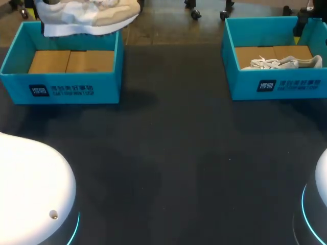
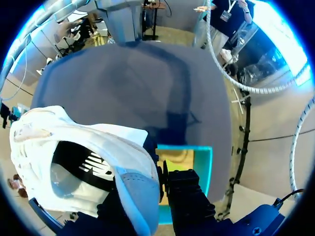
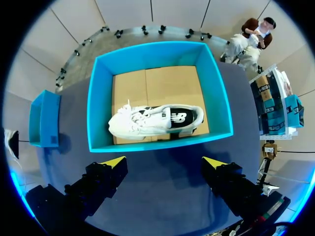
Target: Take the shoe out of the shoebox, open the shoe tongue, remove and reinsert the insole, then place the shoe into the shoebox
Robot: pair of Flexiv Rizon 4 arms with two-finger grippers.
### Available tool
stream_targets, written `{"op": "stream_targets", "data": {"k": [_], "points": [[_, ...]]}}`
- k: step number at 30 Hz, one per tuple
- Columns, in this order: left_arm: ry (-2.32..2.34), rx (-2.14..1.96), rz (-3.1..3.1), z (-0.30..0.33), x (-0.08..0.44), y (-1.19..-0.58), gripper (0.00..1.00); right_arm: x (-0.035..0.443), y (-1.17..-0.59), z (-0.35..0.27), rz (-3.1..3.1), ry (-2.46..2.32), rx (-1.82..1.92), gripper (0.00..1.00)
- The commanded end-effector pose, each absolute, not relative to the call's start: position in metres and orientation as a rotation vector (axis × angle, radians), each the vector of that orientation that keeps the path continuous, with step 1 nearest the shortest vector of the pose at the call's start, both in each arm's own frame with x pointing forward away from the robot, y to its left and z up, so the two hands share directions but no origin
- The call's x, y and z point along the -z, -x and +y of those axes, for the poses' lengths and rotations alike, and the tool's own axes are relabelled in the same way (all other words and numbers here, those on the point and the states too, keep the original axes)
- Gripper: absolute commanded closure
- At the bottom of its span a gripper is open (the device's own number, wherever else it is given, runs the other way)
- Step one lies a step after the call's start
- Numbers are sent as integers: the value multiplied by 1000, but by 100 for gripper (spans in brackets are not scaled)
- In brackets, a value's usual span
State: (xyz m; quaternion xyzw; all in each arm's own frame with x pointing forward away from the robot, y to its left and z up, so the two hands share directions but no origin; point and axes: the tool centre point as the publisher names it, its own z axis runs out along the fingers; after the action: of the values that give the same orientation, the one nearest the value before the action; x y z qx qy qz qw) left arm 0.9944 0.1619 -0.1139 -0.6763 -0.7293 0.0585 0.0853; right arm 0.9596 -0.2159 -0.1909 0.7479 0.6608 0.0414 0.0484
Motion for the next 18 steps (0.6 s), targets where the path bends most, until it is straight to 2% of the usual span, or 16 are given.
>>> {"op": "stream_targets", "data": {"k": [1,16,18], "points": [[2241,379,-2400,154,112,-915,100,191,-960,-216,2014,-2280,-125,0],[2224,348,-2376,149,114,-909,100,191,-960,-216,2014,-2280,-125,0],[2243,394,-2358,140,121,-890,100,191,-960,-216,2014,-2280,-125,0]]}}
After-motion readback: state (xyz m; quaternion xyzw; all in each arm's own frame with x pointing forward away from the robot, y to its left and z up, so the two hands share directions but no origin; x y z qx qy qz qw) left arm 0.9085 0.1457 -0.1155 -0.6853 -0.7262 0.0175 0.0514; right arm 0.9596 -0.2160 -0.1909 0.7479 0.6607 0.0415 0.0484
